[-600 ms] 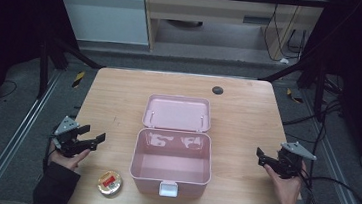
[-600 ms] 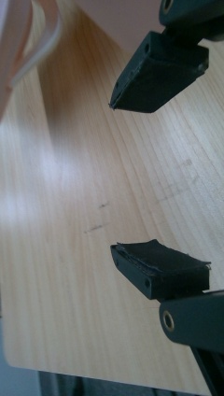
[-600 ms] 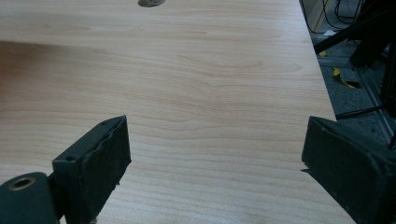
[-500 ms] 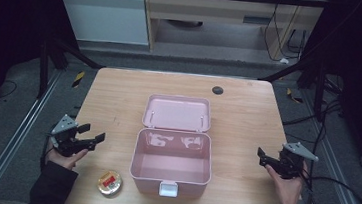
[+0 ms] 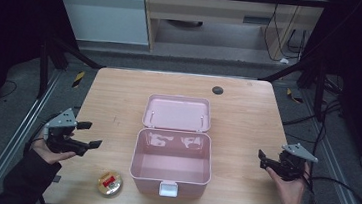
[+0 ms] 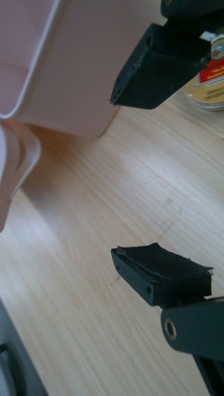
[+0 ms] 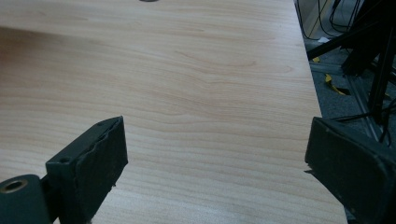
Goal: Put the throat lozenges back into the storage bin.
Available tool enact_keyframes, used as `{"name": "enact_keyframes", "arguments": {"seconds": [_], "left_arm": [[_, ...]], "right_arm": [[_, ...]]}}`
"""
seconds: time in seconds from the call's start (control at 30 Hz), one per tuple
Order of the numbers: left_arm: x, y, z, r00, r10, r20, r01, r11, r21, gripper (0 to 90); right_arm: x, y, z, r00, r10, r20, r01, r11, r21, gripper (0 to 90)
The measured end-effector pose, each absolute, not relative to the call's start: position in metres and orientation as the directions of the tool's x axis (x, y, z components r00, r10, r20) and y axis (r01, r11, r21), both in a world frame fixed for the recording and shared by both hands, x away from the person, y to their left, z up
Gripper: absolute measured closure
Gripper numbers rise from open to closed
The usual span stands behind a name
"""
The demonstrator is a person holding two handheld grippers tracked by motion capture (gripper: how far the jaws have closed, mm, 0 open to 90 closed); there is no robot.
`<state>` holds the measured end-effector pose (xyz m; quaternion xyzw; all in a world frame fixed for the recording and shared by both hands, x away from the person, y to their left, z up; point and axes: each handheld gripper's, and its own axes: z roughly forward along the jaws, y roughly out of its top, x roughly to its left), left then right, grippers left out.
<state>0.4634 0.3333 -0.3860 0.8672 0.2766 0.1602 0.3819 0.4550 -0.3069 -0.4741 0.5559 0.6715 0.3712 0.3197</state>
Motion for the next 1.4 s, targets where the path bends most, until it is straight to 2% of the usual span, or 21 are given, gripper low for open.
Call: {"name": "enact_keyframes", "arguments": {"seconds": [0.2,0.53,1.4], "left_arm": [[0.463,0.327,-0.387,0.829,0.555,0.073,0.351,-0.618,0.703,19.2],[0.457,0.313,-0.386,0.902,0.419,0.108,0.284,-0.761,0.583,17.4],[0.438,0.284,-0.407,0.964,0.250,0.094,0.182,-0.872,0.455,11.7]], "right_arm": [[0.455,-0.304,-0.476,-0.181,0.983,-0.032,0.515,0.123,0.848,5.9],[0.455,-0.300,-0.476,-0.204,0.977,-0.056,0.511,0.155,0.845,5.4],[0.454,-0.294,-0.478,-0.240,0.968,-0.077,0.521,0.195,0.831,4.6]]}}
